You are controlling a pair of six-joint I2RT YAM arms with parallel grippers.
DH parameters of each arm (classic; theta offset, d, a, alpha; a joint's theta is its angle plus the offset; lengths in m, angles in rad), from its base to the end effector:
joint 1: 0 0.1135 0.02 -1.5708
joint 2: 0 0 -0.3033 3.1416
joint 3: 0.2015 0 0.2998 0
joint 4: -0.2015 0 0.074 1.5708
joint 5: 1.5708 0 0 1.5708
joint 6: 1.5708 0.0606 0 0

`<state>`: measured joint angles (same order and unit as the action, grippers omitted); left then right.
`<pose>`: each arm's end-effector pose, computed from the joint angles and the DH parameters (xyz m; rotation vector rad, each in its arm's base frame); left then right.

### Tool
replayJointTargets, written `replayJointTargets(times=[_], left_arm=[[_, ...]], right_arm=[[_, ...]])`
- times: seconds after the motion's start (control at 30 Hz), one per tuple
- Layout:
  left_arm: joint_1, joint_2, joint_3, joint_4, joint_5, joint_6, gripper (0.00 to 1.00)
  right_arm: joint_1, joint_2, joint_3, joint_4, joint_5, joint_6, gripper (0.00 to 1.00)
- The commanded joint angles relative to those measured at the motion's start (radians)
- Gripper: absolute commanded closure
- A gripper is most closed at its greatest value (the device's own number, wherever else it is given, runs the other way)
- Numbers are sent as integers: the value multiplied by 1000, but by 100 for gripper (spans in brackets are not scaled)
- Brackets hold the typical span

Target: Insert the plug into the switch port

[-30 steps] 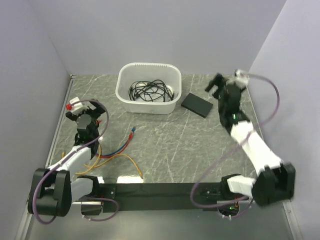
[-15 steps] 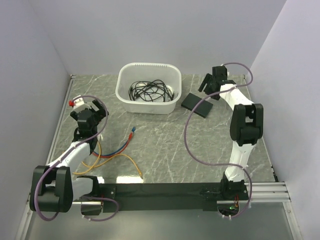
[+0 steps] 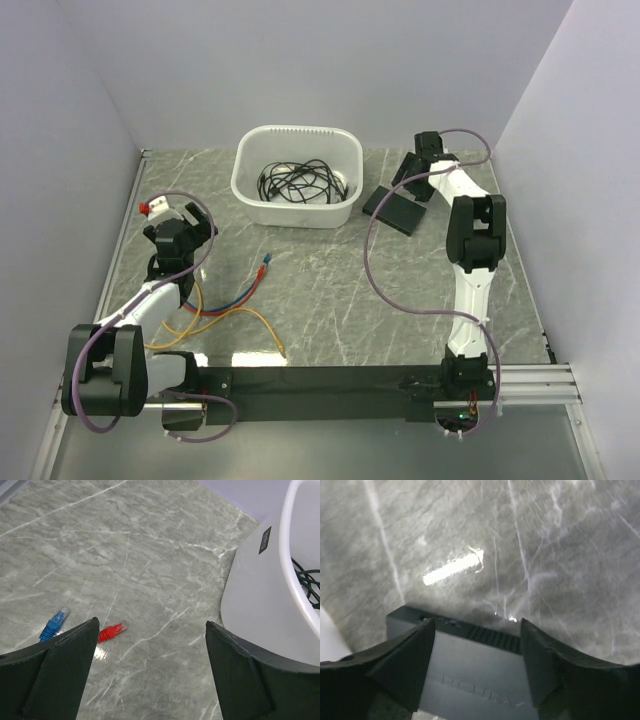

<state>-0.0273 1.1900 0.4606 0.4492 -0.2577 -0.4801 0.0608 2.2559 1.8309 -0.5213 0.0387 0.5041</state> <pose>0.2940 0.0074 0.2074 -0.5861 1.7474 -0.1165 0.5820 0.0331 0.1728 0.5706 2.4603 0.1803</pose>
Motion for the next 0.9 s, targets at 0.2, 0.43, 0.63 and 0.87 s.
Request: replayJointTargets(times=[0.2,0.43,0.63,0.87], left_arm=[[7,13,41,11,14,-17,7],[7,22,59,-23,44,-22,10],[9,-42,79,-87,52,-52,10],[7,-139,46,-144,193,-146,15]], right_arm=[[0,41,70,-80,-75,-15,41],[99,-117,-212,-2,-109,-21,46],[275,-297,-505,131,-134,11,48],[346,-483,-627,178,39,5,47]])
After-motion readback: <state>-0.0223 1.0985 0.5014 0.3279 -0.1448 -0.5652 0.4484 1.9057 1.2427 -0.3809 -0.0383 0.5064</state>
